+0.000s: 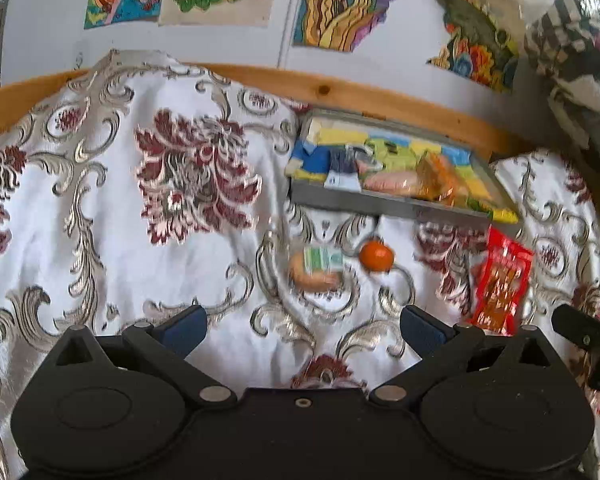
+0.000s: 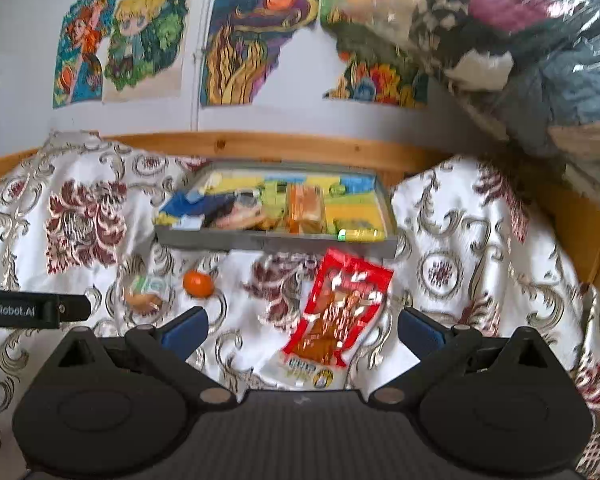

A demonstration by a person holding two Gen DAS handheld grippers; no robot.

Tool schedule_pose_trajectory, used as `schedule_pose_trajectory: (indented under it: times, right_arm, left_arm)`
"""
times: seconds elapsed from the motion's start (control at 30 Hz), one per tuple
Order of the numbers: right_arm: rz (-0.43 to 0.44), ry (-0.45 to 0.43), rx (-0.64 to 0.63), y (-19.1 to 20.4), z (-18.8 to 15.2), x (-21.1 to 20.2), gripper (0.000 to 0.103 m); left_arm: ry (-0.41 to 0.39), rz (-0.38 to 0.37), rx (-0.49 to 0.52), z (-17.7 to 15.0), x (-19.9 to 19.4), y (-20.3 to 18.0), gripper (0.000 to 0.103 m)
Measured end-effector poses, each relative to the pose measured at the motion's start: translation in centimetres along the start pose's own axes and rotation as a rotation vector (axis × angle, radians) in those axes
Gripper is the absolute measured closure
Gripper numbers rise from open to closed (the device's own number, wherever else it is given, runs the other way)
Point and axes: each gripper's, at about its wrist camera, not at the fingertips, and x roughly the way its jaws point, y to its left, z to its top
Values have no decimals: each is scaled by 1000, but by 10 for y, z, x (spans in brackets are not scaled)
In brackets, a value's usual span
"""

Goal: Organize snacks
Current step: 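Move both tools back toward the red spicy-strip packet and the sausage pack, then grasp the red spicy-strip packet with the right tool while the left tool grasps the pink sausage pack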

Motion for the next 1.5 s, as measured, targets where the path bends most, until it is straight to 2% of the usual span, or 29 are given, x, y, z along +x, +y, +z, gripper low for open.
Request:
schedule_pose_trajectory:
  times: [0.37, 0.7, 1.0, 1.13, 1.27, 1.5]
  right_arm:
    - [9, 92, -1, 2, -14, 19, 0]
    - [4, 143, 28, -6, -18, 32, 0]
    - [-1, 184, 87, -19, -18, 48, 0]
    - [-9, 204, 97, -23, -21, 58, 0]
    - [-13, 221, 98, -24, -25, 64, 0]
    - [-37, 203, 24, -19, -16, 84, 0]
  left_arm:
    - [43, -2, 68, -13, 9, -8, 1]
    - [67, 6, 68, -14, 15, -9, 1]
    - [81, 9, 83, -5, 40, -18, 1]
    - [66, 55, 92, -1, 53, -25, 1]
    - [51, 82, 47, 11, 68, -25, 1]
    - [37, 63, -23, 22, 91, -25, 1]
